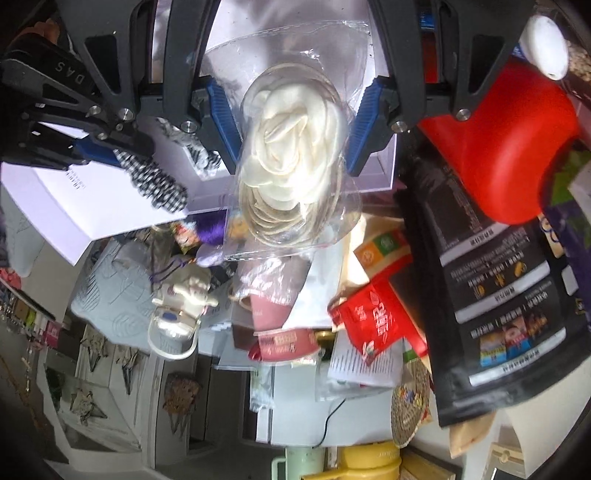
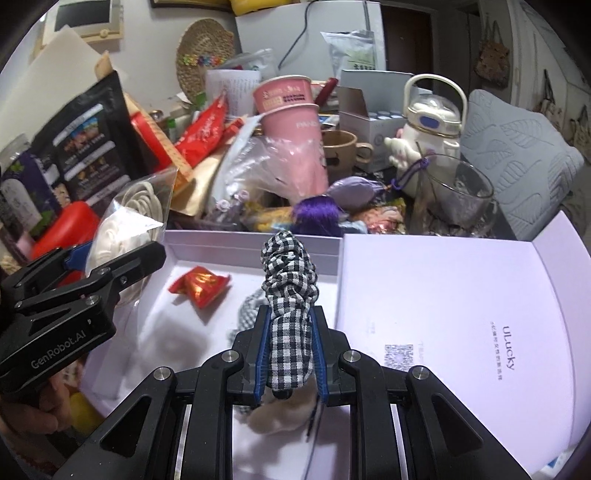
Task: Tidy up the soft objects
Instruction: 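Carry the bagged rose and gingham cloth toward the white box with both tools, then open the left tool to drop the rose while the right tool releases the cloth into the box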
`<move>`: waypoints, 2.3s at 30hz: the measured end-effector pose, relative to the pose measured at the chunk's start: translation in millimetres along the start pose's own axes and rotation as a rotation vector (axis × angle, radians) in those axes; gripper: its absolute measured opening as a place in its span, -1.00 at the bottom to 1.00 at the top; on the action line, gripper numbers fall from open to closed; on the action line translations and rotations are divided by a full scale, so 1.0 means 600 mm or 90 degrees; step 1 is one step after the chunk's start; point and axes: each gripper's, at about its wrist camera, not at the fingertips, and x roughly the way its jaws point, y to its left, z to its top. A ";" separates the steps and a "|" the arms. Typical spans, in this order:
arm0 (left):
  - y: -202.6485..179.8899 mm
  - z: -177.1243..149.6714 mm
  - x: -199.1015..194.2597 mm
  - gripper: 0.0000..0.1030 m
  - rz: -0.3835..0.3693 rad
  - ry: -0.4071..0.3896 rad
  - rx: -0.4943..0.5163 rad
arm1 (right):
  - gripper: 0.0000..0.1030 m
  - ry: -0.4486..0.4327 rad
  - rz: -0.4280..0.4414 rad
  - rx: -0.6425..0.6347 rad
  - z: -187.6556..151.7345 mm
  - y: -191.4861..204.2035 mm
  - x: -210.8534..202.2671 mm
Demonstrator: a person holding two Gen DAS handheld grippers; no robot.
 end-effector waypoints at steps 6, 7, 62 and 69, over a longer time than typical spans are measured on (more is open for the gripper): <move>0.002 -0.012 0.029 0.08 0.013 0.032 0.001 | -0.60 0.012 -0.004 -0.011 -0.003 0.004 0.016; 0.002 -0.014 0.033 0.08 0.018 0.039 0.000 | -0.60 0.015 -0.005 -0.013 -0.004 0.005 0.019; -0.042 0.045 -0.159 0.41 0.058 -0.044 0.010 | -0.15 -0.128 -0.026 0.013 -0.012 0.005 -0.197; -0.061 0.037 -0.240 0.41 0.034 -0.078 0.022 | -0.15 -0.170 -0.029 0.002 -0.033 0.021 -0.276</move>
